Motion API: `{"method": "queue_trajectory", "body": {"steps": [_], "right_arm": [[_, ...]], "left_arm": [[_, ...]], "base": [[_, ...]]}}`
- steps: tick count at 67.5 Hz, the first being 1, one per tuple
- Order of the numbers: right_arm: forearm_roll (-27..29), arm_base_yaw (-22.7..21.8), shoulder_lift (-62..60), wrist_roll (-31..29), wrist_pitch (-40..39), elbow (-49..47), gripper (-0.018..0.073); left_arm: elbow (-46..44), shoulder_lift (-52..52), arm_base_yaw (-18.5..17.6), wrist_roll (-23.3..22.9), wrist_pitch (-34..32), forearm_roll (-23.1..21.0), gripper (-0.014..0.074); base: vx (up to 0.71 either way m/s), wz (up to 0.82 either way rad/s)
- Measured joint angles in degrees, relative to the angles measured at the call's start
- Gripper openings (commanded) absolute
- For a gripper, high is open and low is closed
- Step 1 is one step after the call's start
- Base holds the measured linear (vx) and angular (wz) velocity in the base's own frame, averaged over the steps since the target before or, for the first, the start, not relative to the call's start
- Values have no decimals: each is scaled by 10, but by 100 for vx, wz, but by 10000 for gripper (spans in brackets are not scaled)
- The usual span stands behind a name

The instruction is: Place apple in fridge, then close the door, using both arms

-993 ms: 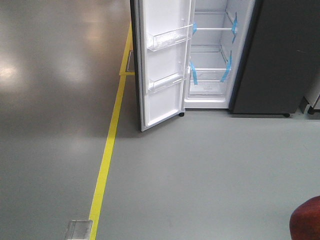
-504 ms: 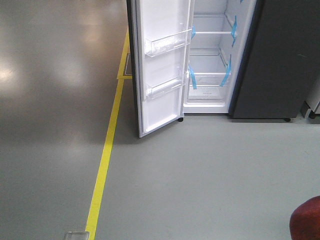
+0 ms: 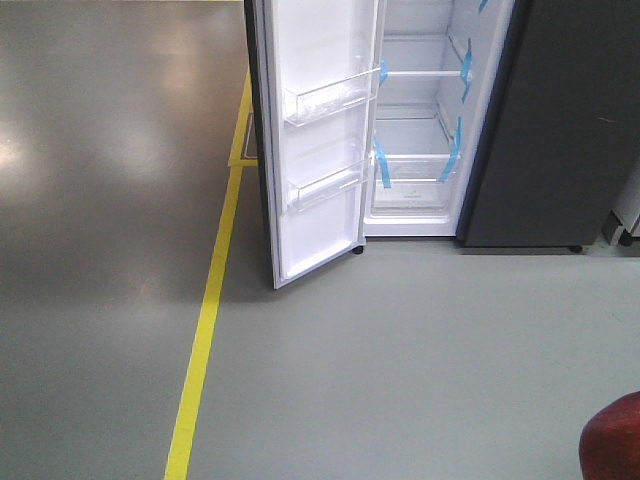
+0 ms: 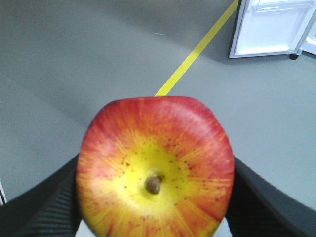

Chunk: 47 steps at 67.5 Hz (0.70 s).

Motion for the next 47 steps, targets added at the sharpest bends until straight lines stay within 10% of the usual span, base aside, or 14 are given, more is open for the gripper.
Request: {"method": "queue_trajectory", "body": {"steps": [47], "right_arm": [[0,0,0,0,0,0,197]], "left_arm": [[0,0,0,0,0,0,-6]], "base": [[11,-1]]}}
